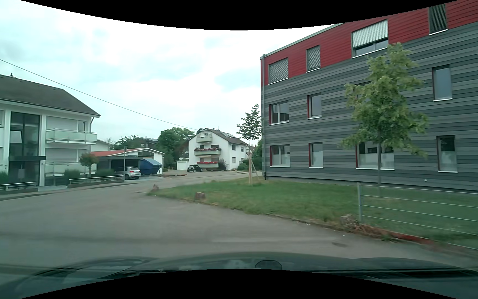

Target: Follow the waypoints while adhering to traffic rules and regulations

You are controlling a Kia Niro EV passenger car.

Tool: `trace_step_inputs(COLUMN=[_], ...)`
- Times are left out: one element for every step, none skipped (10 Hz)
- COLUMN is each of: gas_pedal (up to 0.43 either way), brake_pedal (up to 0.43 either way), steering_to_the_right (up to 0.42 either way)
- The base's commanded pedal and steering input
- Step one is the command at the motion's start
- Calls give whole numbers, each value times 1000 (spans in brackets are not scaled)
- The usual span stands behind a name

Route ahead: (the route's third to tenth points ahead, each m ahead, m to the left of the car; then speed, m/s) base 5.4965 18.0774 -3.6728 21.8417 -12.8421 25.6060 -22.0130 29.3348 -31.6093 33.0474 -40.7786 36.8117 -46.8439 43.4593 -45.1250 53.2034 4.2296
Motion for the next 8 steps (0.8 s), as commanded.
trace_step_inputs(gas_pedal=[0,0,0,0,0,0,0,0], brake_pedal=[0,0,12,37,43,49,85,110], steering_to_the_right=[-306,-306,-306,-306,-306,-306,-306,-303])
